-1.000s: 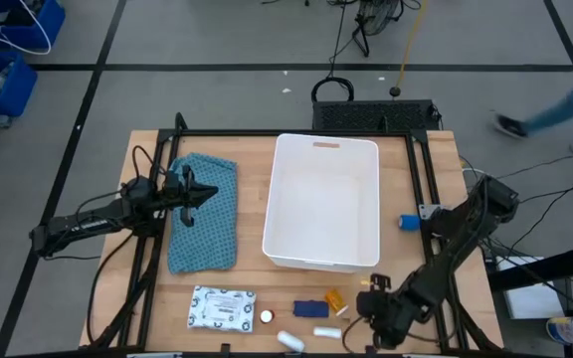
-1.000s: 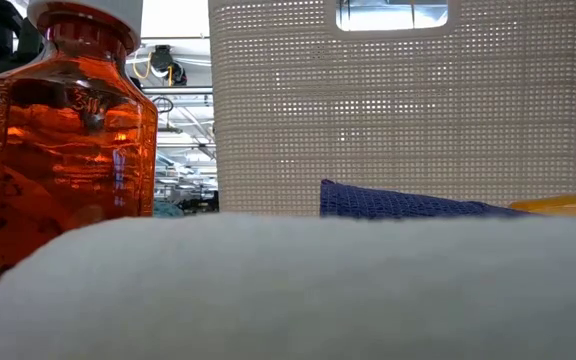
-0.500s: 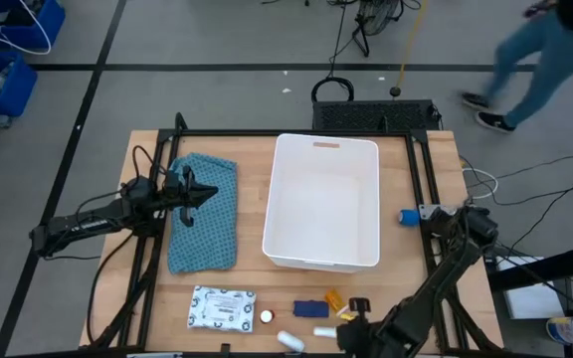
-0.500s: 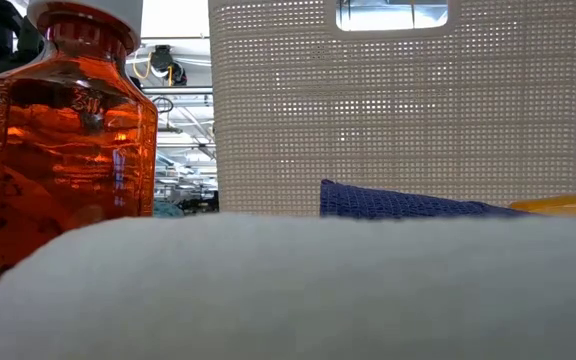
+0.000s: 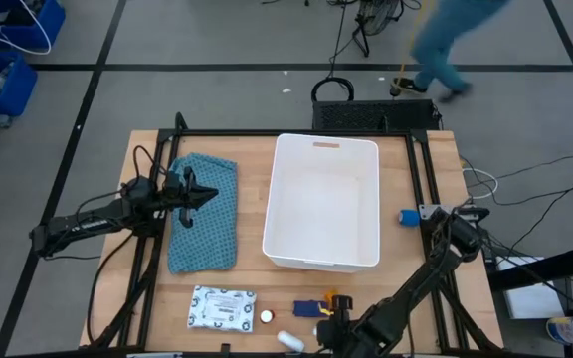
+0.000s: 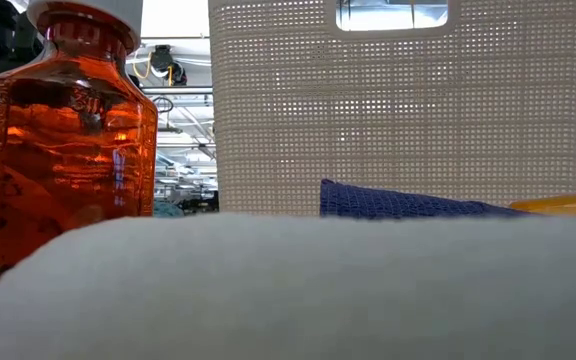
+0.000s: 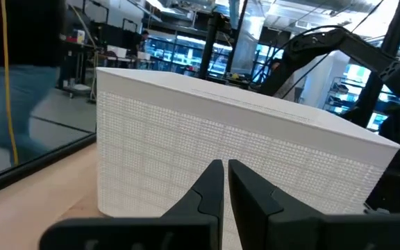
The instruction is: Pick & place medical supplies in basket/bin
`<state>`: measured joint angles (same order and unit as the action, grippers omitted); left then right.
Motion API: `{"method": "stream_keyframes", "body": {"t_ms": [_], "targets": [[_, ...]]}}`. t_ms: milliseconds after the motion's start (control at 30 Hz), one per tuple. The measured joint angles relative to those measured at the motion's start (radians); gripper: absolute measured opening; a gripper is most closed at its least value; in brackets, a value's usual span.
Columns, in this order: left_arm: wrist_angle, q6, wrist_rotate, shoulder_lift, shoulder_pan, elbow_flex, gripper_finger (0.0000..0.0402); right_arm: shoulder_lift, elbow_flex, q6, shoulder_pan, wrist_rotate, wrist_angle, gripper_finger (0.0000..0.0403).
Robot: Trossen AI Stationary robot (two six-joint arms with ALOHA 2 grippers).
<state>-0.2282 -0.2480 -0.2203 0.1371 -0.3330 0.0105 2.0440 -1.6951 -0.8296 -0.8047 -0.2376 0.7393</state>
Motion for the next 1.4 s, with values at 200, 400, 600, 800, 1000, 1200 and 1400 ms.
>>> {"method": "stream_keyframes", "body": {"t_ms": [200,400,600,800,1000,1200,1400], "targets": [[-0.001,0.006,0.001,0.000,0.000,0.000,0.0026,0.002,0.000,-0.027,0.000,0.003,-0.001,0.0240],[-0.001,0.008,0.001,0.000,0.000,0.000,0.0026,0.045,0.000,-0.048,-0.010,0.030,-0.018,0.0223],[-0.002,0.006,0.001,0.000,0.000,0.000,0.0026,0.084,0.000,-0.048,-0.009,0.028,0.002,0.0217],[-0.009,0.002,0.001,0.000,0.000,0.000,0.0026,0.113,0.000,-0.060,-0.009,0.030,0.014,0.0217],[-0.009,0.002,-0.001,0.000,0.000,0.000,0.0026,0.160,-0.001,-0.058,-0.010,0.049,0.011,0.0215],[-0.009,0.001,-0.007,0.000,0.000,0.000,0.0026,0.177,-0.003,-0.052,-0.011,0.066,-0.003,0.0202],[-0.009,0.001,-0.007,0.000,0.000,0.000,0.0026,0.178,-0.003,-0.056,-0.011,0.072,-0.004,0.0165]]}}
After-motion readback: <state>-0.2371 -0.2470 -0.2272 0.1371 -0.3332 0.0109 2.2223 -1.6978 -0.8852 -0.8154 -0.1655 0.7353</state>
